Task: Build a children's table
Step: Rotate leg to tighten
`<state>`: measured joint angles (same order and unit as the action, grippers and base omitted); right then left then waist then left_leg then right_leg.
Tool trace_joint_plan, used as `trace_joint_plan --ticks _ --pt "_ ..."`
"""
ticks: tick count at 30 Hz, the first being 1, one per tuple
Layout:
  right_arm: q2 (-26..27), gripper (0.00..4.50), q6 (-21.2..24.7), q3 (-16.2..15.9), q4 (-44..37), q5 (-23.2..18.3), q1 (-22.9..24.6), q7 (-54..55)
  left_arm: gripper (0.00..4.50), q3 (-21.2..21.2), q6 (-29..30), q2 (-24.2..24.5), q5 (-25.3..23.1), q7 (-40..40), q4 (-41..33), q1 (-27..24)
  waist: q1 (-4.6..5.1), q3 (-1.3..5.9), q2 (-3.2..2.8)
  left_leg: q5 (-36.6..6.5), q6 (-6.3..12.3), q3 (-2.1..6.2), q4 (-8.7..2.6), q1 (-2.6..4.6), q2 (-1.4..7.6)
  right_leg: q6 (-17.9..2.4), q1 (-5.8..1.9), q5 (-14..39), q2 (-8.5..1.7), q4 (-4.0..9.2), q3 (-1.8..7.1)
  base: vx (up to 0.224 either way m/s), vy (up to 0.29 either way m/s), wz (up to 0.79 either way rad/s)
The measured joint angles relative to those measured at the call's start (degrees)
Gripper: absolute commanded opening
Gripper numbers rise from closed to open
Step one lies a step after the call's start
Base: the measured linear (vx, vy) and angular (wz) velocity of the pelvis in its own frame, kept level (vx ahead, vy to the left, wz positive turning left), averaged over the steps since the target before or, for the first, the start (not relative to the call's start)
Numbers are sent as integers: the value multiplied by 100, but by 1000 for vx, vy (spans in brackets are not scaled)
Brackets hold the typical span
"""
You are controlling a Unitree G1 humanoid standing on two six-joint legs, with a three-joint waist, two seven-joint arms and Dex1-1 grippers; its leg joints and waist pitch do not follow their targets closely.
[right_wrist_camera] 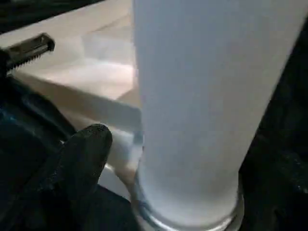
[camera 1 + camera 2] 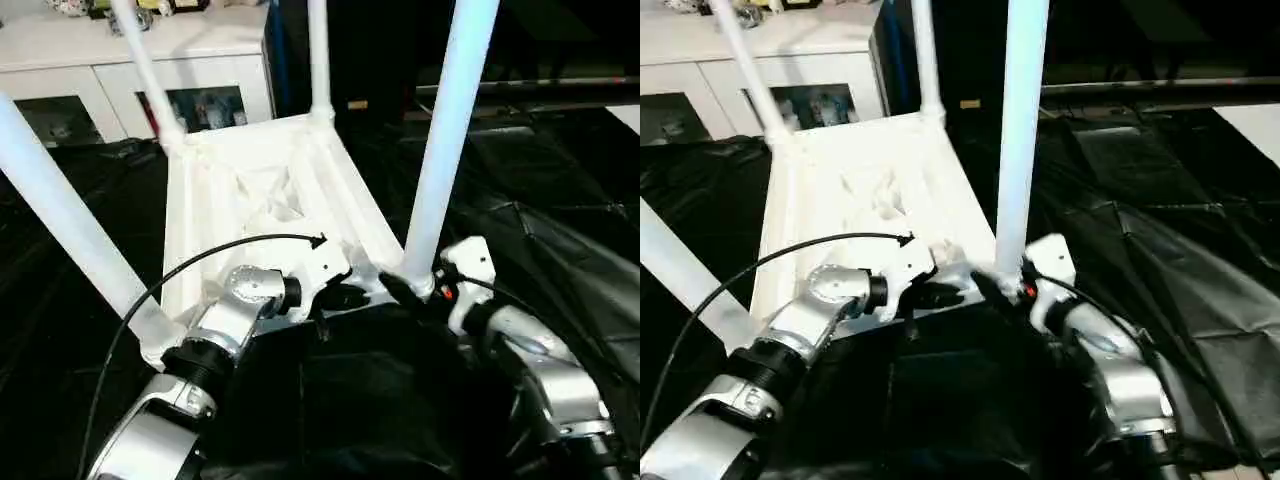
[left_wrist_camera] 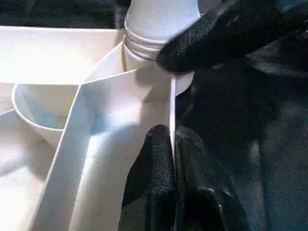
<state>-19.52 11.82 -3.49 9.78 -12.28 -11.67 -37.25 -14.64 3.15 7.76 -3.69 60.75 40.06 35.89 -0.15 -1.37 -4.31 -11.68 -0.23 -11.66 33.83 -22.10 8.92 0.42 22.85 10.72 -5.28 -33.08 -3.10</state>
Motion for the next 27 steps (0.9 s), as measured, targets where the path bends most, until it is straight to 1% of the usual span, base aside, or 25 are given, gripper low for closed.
trace_joint_plan --ticks 1,4,7,12,16,19,20,23,27 --pt "-35 416 2 18 31 -122 0 -160 0 -12 0 45 36 123 -11 0 -11 -2 2 0 1 0 5 -3 0 0 0 0 -2 -1 0 0 0 0" --pt "-160 416 1 37 41 -280 -1 -529 0 -49 -20 107 61 321 -40 -1 -31 -8 12 0 2 0 19 -9 0 0 -1 0 -4 -2 0 0 0 0" --pt "-352 416 -6 10 60 -331 -9 -947 0 -70 -82 163 62 420 -40 -2 -39 -20 31 0 3 -1 28 -11 0 0 -3 0 -5 -5 0 0 0 0" --pt "-463 416 -199 -144 437 -252 -254 -1269 0 -70 -193 227 62 432 20 -1 -39 -30 45 0 3 -1 50 -8 5 -1 -1 -1 -5 -35 0 0 0 0" --pt "-427 416 -347 -258 764 -58 -418 -1306 0 -63 -222 231 62 444 85 36 -38 -37 56 0 2 -1 61 -7 6 -1 -1 -1 -5 -46 0 0 0 0" --pt "-407 380 -368 -251 852 -61 -464 -1310 0 -63 -233 232 62 455 104 43 -35 -36 54 0 2 -1 64 -7 6 -2 -3 -1 -6 -47 1 0 0 0" --pt "-408 380 -374 -244 875 -61 -477 -1310 0 -63 -237 230 62 457 112 47 -37 -36 54 0 3 -1 64 -7 6 -2 -3 -1 -6 -48 1 0 0 0" --pt "-407 347 -453 -233 931 -64 -481 -1312 0 -63 -270 230 62 465 138 54 -46 -35 53 1 3 -1 65 -6 7 -2 -1 -1 -6 -56 0 0 0 0" --pt "-382 313 -519 -172 990 -65 -481 -1313 0 -64 -336 232 62 476 184 65 -66 -35 52 1 3 -1 72 -6 8 -2 1 0 -6 -72 0 0 0 0"
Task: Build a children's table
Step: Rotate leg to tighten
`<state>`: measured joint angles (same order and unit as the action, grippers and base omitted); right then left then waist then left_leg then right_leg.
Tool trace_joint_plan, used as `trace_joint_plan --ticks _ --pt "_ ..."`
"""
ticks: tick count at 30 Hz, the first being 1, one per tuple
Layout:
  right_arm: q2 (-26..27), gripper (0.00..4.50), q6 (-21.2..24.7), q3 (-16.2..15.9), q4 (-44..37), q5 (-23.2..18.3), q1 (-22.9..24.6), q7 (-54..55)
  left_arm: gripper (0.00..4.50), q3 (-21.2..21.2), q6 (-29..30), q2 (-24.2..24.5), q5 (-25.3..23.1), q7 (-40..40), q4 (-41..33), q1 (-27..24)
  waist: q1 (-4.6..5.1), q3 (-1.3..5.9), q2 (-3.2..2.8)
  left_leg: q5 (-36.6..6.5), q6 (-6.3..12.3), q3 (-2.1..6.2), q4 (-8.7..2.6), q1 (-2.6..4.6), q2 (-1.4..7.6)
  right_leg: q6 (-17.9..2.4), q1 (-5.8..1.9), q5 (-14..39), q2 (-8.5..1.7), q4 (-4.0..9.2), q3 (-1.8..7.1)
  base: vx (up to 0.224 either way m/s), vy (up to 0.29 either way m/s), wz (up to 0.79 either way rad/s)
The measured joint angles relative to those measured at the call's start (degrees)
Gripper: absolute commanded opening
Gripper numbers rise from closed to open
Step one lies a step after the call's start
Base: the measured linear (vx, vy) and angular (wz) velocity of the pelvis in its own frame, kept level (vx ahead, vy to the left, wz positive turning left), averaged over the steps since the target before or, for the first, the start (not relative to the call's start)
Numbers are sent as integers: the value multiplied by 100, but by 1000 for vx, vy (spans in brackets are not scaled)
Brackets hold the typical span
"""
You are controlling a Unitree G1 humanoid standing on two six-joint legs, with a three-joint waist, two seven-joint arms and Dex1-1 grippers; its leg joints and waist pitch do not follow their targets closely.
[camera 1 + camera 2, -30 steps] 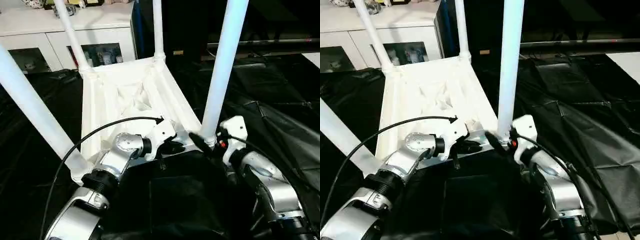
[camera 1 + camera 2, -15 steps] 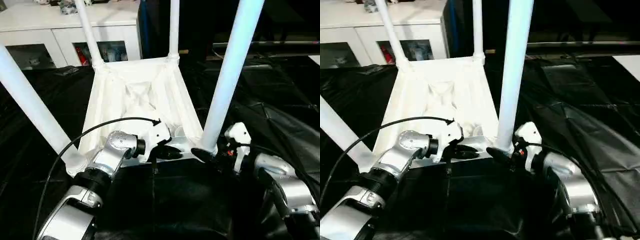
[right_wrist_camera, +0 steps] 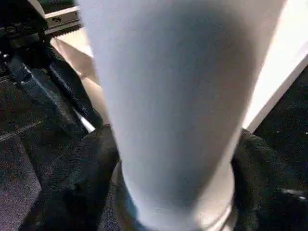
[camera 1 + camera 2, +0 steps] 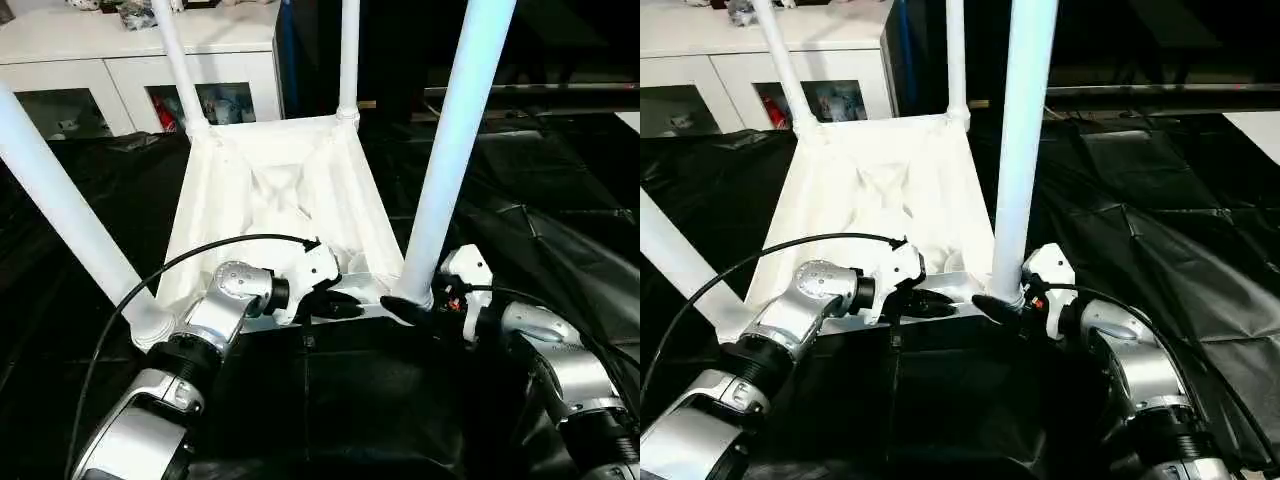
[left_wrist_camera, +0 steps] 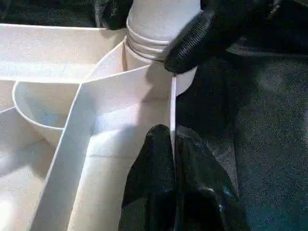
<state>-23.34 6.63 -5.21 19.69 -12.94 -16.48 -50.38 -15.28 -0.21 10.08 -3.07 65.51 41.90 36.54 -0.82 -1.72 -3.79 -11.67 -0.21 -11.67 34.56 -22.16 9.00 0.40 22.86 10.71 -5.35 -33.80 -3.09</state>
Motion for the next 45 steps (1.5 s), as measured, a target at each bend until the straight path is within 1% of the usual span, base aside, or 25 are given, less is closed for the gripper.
trace_joint_plan --ticks 1,2,3,4,8,10,13,16,20,21,22,23,25,27,28,30,33,35,38,41,43,45 --pt "14 313 -10 14 13 0 2 0 0 0 -9 0 0 0 6 1 -1 0 0 0 0 0 2 0 0 0 0 0 0 -3 0 0 0 0" --pt "22 296 -35 18 30 1 3 0 0 0 -13 0 0 0 10 1 -2 0 0 0 0 0 4 0 1 0 1 0 0 -6 0 0 0 0" --pt "38 296 -59 24 32 2 21 17 0 0 -14 2 0 0 12 1 -5 0 0 0 0 0 5 1 1 -1 1 0 0 -9 0 0 0 0" --pt "70 285 -61 33 32 3 35 63 0 -1 -14 4 -1 -1 17 1 -3 0 0 0 0 0 6 2 2 -1 1 1 0 -11 0 0 0 0" --pt "213 277 -93 64 24 24 95 304 0 0 -21 15 -2 -43 48 1 27 1 -1 -1 -2 0 7 8 2 -1 -2 0 0 -14 1 0 0 0" --pt "450 276 -100 96 -30 128 171 690 0 -7 -29 -32 -56 -253 57 0 53 2 -1 -7 -13 0 8 11 2 -2 -6 -1 0 -16 1 0 0 0" --pt "804 276 -51 257 -79 283 230 1532 0 -10 46 -243 -202 -774 42 0 72 4 -4 -17 -30 0 13 21 1 -12 -18 -6 0 -14 6 0 0 0" --pt "1098 275 99 361 -160 459 231 2292 0 -9 292 -475 -327 -1239 -94 -55 83 11 -15 -18 -32 0 11 35 -2 -13 -32 -7 0 -6 13 0 0 0" --pt "1237 275 276 387 -331 608 300 2637 0 -33 541 -617 -355 -1468 -350 -252 95 23 -39 -19 -33 0 -5 94 -3 -5 -89 -2 1 23 13 0 0 0" --pt "1245 310 291 387 -363 630 322 2639 0 -34 572 -629 -353 -1464 -395 -301 106 31 -52 -19 -34 0 -17 101 -5 -4 -99 -2 3 44 13 0 0 0" --pt "1246 345 294 387 -399 631 344 2639 0 -33 574 -632 -342 -1457 -428 -335 124 40 -79 -19 -34 0 -24 99 -6 -4 -101 -2 3 58 13 0 0 0" --pt "1246 345 301 398 -427 604 357 2633 0 -32 572 -631 -339 -1444 -447 -344 132 49 -101 -19 -33 0 -30 98 -8 -5 -102 -2 3 64 13 0 0 0" --pt "1269 351 321 422 -477 518 381 2611 0 -41 564 -630 -339 -1412 -468 -344 148 55 -114 -19 -33 0 -32 94 -8 -5 -100 -2 3 66 12 0 0 0" --pt "1265 380 338 449 -512 400 392 2546 0 -40 510 -593 -336 -1337 -474 -344 164 56 -129 -19 -32 0 -34 87 -8 -5 -96 -2 3 70 10 0 0 0" --pt "1229 393 362 452 -534 379 392 2433 0 -42 491 -570 -331 -1305 -484 -344 171 53 -133 -19 -32 0 -34 84 -8 -5 -93 -2 3 69 8 0 0 0" --pt "1046 393 492 419 -651 302 409 2069 0 -72 377 -458 -309 -1123 -494 -343 175 46 -140 -19 -31 3 -35 78 -8 -5 -90 -2 3 69 3 0 0 0" --pt "666 393 713 307 -1053 21 572 1327 0 -97 125 -206 -186 -589 -474 -343 146 29 -143 -19 -31 6 -36 74 -5 -4 -89 -2 3 69 -3 0 0 0" --pt "496 393 764 242 -1238 -63 604 1023 0 -101 104 -119 -108 -319 -474 -351 127 23 -142 -18 -31 6 -36 73 -5 -4 -88 -2 3 70 -3 0 0 0" --pt "119 393 844 82 -1657 -262 793 459 0 -176 88 98 33 215 -607 -419 42 14 -127 -19 -31 6 -36 71 -5 2 -89 2 3 72 -3 0 0 0" --pt "-342 393 1088 134 -2132 -568 1185 -65 0 -275 12 277 92 529 -756 -477 -98 5 -113 -23 -24 1 -36 59 -5 2 -85 5 -1 80 -3 0 0 0" --pt "-571 393 1203 249 -2364 -740 1400 -316 0 -287 -3 349 113 629 -844 -517 -129 -10 -91 -22 -22 1 -36 57 -5 2 -84 5 -1 79 -4 0 0 0" --pt "-665 393 1220 315 -2414 -789 1468 -411 0 -283 -5 375 115 645 -867 -524 -125 -20 -77 -22 -23 0 -36 59 -4 2 -81 5 -1 75 -4 0 0 0"
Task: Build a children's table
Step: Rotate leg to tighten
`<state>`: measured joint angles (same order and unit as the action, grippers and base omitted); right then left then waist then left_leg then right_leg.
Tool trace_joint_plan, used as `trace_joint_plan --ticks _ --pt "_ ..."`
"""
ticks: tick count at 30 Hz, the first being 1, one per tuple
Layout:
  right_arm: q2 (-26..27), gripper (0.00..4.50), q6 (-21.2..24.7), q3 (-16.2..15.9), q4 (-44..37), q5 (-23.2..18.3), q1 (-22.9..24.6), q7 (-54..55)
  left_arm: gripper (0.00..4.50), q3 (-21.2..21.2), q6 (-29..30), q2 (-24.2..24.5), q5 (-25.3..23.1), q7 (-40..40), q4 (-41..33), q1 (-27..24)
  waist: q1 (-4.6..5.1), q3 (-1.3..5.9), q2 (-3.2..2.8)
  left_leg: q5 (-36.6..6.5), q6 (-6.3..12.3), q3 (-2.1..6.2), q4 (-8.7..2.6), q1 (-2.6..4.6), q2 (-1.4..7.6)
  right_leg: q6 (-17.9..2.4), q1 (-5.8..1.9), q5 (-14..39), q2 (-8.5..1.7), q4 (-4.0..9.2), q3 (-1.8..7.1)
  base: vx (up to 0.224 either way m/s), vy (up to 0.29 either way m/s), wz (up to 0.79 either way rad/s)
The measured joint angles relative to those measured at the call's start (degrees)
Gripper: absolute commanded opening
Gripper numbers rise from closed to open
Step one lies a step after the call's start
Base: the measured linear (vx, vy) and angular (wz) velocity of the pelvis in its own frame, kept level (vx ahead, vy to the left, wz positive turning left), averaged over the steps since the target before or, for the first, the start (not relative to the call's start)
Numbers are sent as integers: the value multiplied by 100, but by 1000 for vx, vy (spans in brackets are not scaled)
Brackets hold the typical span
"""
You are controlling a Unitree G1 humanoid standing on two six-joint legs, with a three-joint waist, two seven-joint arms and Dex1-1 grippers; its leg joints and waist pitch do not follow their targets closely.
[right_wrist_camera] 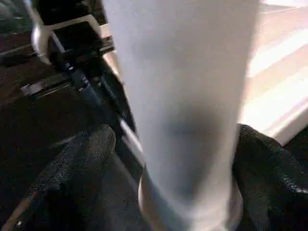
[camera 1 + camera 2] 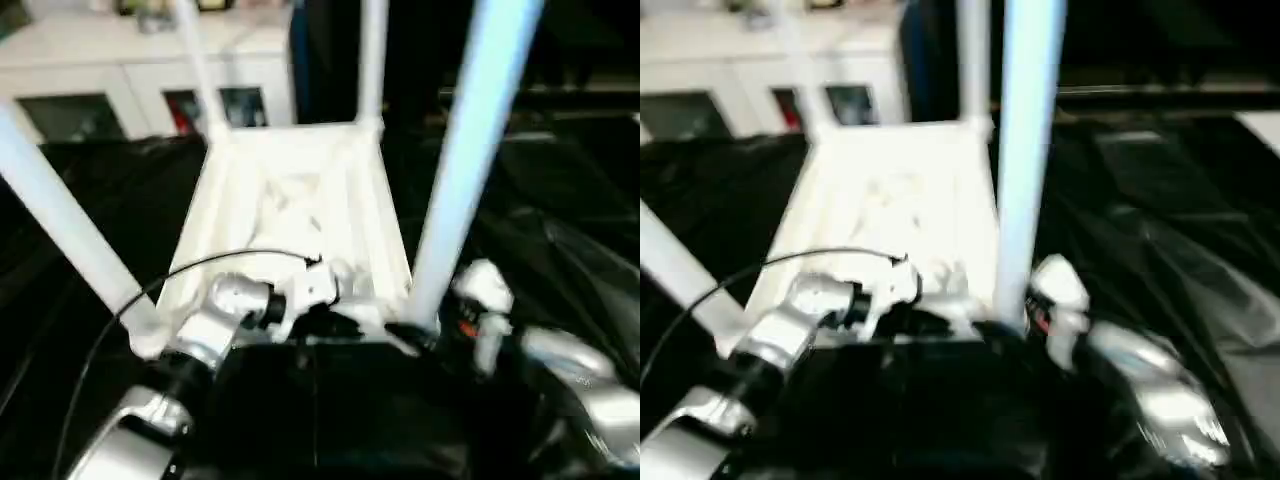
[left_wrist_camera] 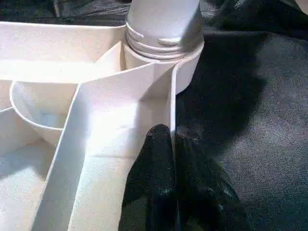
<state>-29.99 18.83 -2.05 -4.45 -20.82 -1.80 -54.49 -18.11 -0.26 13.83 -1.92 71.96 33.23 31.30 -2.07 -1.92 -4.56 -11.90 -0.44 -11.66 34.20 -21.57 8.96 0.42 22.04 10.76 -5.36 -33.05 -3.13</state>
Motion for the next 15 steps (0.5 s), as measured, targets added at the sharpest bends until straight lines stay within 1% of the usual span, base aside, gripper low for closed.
trace_joint_plan --ticks 1,2,4,6,8,9,10,13,15 --pt "-21 393 25 34 1 -2 8 -29 0 10 8 7 0 -11 -2 -4 4 -2 3 0 -2 0 0 1 0 0 0 0 0 -1 0 0 0 0" --pt "-21 394 43 43 3 -2 7 -34 29 16 11 6 -1 -41 -2 -8 7 -3 4 1 -2 0 0 2 0 0 0 0 0 -2 0 0 0 0" --pt "-7 394 46 44 13 -1 -3 24 58 20 119 -17 2 -104 -31 -9 13 -3 4 1 -3 0 0 4 0 0 0 0 0 -4 0 0 0 0" --pt "9 394 61 43 13 -3 -25 78 60 39 301 -42 68 -154 -70 -18 13 -3 5 1 -3 0 0 5 0 0 0 0 0 -6 0 0 0 0" --pt "11 394 92 43 10 -7 -40 121 93 107 622 -112 242 -225 -294 -68 10 -8 10 1 -3 0 0 5 0 0 0 0 0 -6 0 0 0 0" --pt "13 394 96 43 8 -7 -44 133 100 113 689 -120 272 -230 -358 -72 11 -9 13 1 -3 0 0 5 0 0 0 0 0 -6 0 0 0 0" --pt "14 394 98 47 1 -9 -47 142 104 166 936 -108 420 -219 -640 -156 8 -10 14 1 -3 0 0 4 0 0 0 0 0 -6 0 0 0 0" --pt "11 394 110 102 -4 -56 -44 148 136 208 1255 -3 564 -141 -1095 -251 8 -11 16 2 -1 0 0 4 0 0 1 0 0 -6 0 0 0 0" --pt "-14 394 121 198 -49 -119 -14 162 148 210 1400 124 638 -79 -1421 -376 11 -12 17 2 -1 0 0 4 1 0 2 0 0 -6 0 0 0 0"
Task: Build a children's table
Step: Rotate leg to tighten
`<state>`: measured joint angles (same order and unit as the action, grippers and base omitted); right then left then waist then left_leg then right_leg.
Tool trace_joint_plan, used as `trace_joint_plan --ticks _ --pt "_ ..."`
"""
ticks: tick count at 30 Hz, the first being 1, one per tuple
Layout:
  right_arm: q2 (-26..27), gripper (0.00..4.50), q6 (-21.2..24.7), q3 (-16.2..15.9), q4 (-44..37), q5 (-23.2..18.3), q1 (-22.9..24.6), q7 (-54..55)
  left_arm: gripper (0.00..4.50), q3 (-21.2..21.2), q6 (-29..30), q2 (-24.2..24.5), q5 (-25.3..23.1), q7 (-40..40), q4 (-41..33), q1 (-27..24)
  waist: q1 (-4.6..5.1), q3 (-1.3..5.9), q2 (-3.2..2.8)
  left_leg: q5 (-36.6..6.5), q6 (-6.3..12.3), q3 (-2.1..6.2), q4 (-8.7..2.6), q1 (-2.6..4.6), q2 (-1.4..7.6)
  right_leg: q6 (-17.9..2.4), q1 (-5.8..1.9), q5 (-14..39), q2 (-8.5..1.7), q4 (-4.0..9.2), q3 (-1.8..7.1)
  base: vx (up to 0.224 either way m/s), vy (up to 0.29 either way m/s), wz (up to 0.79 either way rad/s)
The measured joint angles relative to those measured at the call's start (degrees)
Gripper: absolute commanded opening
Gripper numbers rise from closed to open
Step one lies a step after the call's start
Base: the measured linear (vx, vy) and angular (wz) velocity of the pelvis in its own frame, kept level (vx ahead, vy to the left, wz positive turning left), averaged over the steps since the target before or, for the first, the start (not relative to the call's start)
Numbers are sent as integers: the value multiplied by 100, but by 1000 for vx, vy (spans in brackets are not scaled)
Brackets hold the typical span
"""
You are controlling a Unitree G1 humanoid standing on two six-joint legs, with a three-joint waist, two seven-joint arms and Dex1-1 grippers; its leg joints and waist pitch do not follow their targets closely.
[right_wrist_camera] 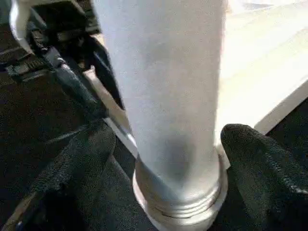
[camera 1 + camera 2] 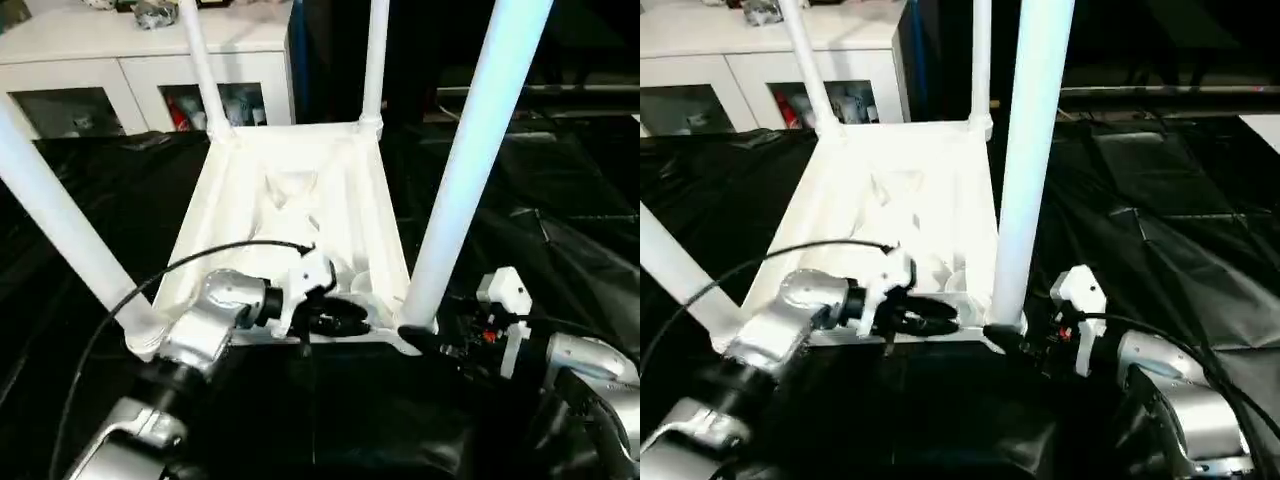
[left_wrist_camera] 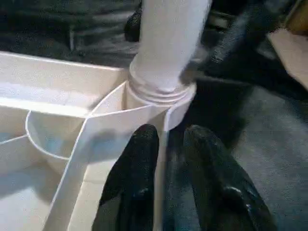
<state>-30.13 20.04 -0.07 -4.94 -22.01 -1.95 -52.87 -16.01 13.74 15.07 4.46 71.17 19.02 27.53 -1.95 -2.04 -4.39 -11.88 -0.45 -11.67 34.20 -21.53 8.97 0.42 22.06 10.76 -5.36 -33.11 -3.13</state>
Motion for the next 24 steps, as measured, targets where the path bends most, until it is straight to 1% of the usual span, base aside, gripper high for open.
trace_joint_plan --ticks 1,3,5,6,7,9,10,11,12,13,15,17,18,19,22,24 --pt "-47 394 29 82 -113 -40 69 15 156 9 132 88 67 13 -259 -110 -5 -2 3 0 -1 0 0 0 1 0 0 0 0 0 0 0 0 0" --pt "-107 394 79 208 -263 -94 175 53 180 104 312 156 208 1 -535 -230 -7 -5 8 0 -1 0 0 1 1 0 0 0 0 0 0 0 0 0" --pt "-177 394 126 355 -467 -209 356 95 191 357 527 172 468 -135 -933 -377 -21 -6 8 0 -2 0 0 1 1 0 -2 0 0 -1 0 0 0 0" --pt "-195 394 138 406 -518 -228 403 104 200 450 583 180 524 -178 -1024 -384 -25 -5 8 0 -2 0 1 3 1 0 -4 0 0 0 0 0 0 0" --pt "-213 394 169 444 -565 -257 424 117 212 582 650 177 614 -286 -1159 -409 -16 -4 3 0 -2 0 2 4 0 0 -6 0 0 0 0 0 0 0" --pt "-216 394 177 507 -656 -269 512 149 225 874 759 18 730 -652 -1475 -576 -4 -1 -6 0 -3 0 3 8 0 0 -11 0 0 1 1 0 0 0" --pt "-208 394 177 579 -727 -266 610 226 239 1131 764 -182 764 -1065 -1691 -761 6 0 -10 -1 -3 0 4 9 0 0 -13 0 0 1 2 0 0 0" --pt "-201 394 180 614 -738 -266 644 270 239 1231 767 -271 778 -1300 -1761 -849 8 -2 -7 -1 -3 0 4 9 0 0 -12 0 0 0 1 0 0 0" --pt "-183 394 185 652 -747 -266 649 351 262 1365 759 -400 763 -1657 -1806 -949 16 -2 -8 -1 -3 0 4 9 0 0 -11 0 1 -1 1 0 0 0" --pt "-114 394 186 711 -757 -261 648 493 262 1473 680 -552 668 -2088 -1821 -1053 31 -4 -5 0 -3 2 3 11 0 0 -12 -1 2 -1 0 0 0 0" --pt "25 394 203 765 -801 -259 649 731 262 1551 516 -752 502 -2645 -1841 -1239 43 -5 -2 0 -3 4 3 11 1 4 -10 1 4 -1 0 0 0 0" --pt "264 394 350 862 -880 -332 705 1014 262 1890 230 -1320 297 -3682 -1898 -1562 52 -13 14 0 -3 4 4 8 1 6 -11 2 5 0 -1 0 0 0" --pt "311 394 401 870 -941 -364 760 1106 262 1978 112 -1511 229 -4054 -1900 -1669 46 -16 18 0 -3 4 5 7 1 8 -11 3 5 0 -1 0 0 0" --pt "352 394 464 866 -1024 -424 819 1164 262 1996 35 -1580 152 -4347 -1900 -1765 37 -28 38 0 -3 8 5 5 2 14 -10 7 5 0 -3 0 0 0" --pt "419 394 529 855 -1129 -465 860 1262 262 2072 -18 -1593 32 -4676 -2040 -1876 37 -44 73 0 -3 14 4 3 2 39 -8 21 9 1 -5 0 0 0" --pt "488 394 573 806 -1186 -456 859 1345 262 2049 -22 -1559 -29 -4781 -2207 -1929 38 -46 80 0 -3 15 4 3 2 39 -8 21 9 2 -5 0 0 0"
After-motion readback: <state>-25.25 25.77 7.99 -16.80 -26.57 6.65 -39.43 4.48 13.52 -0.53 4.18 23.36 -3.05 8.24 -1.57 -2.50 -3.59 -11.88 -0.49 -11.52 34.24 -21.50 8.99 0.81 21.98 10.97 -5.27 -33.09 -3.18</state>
